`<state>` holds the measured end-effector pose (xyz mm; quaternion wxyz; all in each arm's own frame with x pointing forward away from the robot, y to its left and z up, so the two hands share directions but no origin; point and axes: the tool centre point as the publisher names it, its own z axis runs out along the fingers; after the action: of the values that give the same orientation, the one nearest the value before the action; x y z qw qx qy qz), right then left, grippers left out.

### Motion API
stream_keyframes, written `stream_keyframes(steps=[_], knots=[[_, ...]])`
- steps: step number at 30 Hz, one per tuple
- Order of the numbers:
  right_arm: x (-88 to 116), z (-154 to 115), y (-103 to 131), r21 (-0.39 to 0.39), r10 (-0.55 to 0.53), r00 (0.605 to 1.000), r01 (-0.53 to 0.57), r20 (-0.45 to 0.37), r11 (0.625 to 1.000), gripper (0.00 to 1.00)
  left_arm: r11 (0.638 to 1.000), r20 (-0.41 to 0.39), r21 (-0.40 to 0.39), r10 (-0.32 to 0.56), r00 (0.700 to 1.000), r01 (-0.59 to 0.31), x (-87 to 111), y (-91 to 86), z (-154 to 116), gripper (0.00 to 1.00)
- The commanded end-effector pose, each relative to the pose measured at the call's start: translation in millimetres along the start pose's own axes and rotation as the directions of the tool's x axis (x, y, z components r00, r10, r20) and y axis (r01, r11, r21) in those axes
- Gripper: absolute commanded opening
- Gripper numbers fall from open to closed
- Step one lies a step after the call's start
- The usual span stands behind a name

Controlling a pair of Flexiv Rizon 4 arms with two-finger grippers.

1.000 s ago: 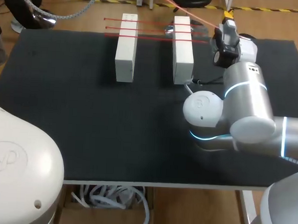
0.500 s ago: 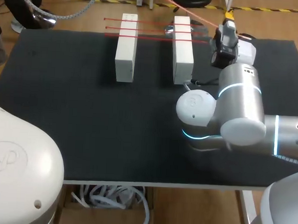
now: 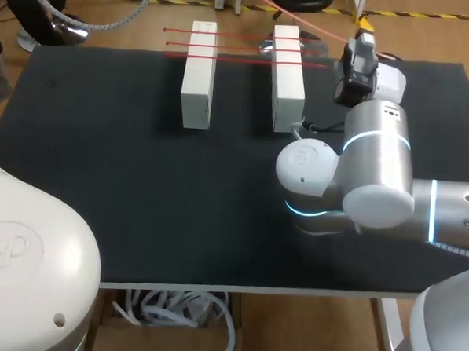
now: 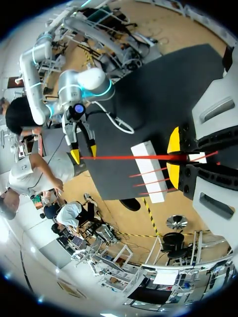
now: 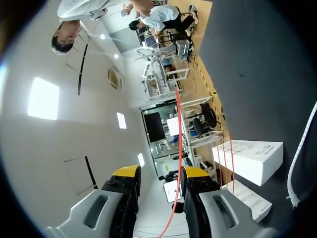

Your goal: Grab the tape and strap the tape.

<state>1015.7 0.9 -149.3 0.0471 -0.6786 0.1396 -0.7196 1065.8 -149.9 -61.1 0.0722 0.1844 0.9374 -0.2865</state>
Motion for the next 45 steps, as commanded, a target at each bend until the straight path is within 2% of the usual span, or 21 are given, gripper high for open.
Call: stream_keyframes(steps=[1,14,32,34,36,38,39,45], knots=[[3,3,0,-0.009,-0.005,1.0,0.005,-0.001,1.0,0.35,1.0,-0.005,-0.004,-0.001,1.0,0.001,-1.1,-0.6,-1,0.0],[5,9,8,-0.033,-0.016,1.0,0.016,-0.01,0.999,0.38,1.0,-0.005,-0.004,-0.001,1.0,0.001,-1.1,-0.6,-1,0.0],[8,17,12,-0.038,-0.027,0.999,0.026,-0.025,0.999,0.36,1.0,-0.005,-0.004,-0.001,1.0,0.001,-1.1,-0.6,-1,0.0],[8,18,12,-0.037,-0.028,0.999,0.027,-0.026,0.999,0.22,1.0,-0.005,-0.004,-0.001,1.0,0.001,-1.1,-0.6,-1,0.0],[8,19,12,-0.038,-0.028,0.999,0.027,-0.024,0.999,0.17,1.0,-0.005,-0.004,-0.001,1.0,0.001,-1.1,-0.6,-1,0.0],[8,19,12,-0.037,-0.028,0.999,0.027,-0.024,0.999,0.04,1.0,-0.005,-0.004,-0.001,1.0,0.001,-1.1,-0.6,-1,0.0],[8,20,13,-0.037,-0.028,0.999,0.027,-0.024,0.999,0.0,1.0,-0.005,-0.004,-0.001,1.0,0.001,-1.1,-0.6,-1,0.0],[7,22,13,-0.037,-0.029,0.999,0.028,-0.021,0.999,0.0,1.0,-0.005,-0.004,-0.001,1.0,0.001,-1.1,-0.6,-1,0.0]])
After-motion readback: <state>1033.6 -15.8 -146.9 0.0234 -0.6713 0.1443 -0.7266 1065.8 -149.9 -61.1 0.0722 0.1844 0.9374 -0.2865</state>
